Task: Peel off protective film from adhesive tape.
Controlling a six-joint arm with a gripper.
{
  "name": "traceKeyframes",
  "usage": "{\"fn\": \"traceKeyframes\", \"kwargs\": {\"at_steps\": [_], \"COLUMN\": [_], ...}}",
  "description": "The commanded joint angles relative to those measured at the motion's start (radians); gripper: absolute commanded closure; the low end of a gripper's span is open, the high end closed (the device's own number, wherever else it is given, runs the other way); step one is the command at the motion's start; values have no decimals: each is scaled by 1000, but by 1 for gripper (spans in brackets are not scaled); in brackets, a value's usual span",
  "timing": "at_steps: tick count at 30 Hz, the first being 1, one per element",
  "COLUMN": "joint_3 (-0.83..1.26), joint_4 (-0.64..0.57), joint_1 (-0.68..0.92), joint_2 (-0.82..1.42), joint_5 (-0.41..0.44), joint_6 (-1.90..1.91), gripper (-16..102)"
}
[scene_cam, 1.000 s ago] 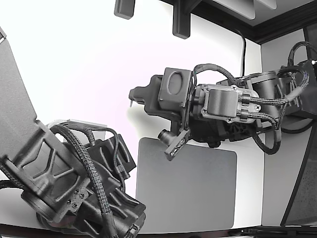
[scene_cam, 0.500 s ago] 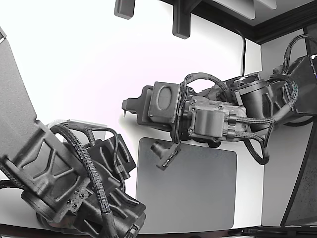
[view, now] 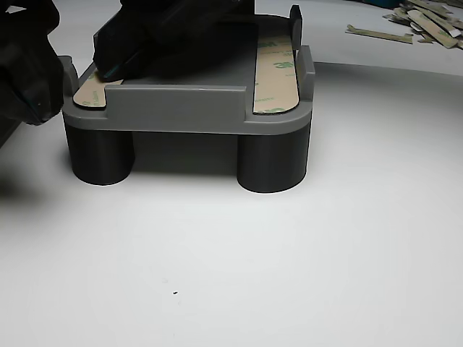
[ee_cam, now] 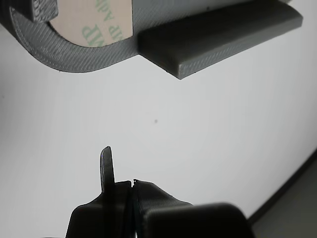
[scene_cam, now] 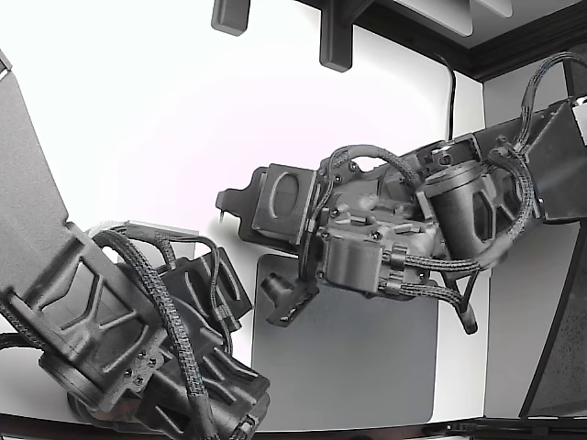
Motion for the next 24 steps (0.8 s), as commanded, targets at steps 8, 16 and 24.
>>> {"fn": "traceKeyframes", "kwargs": {"at_steps": [8,16,24], "joint_3": [34,58,3], "joint_4": [-69,-140,-132], "joint_1": [29,35,49], "joint_2": [54,43,-37], "joint_5": [28,37,46], "joint_6": [15,2,40], "gripper": [97,97,97]}}
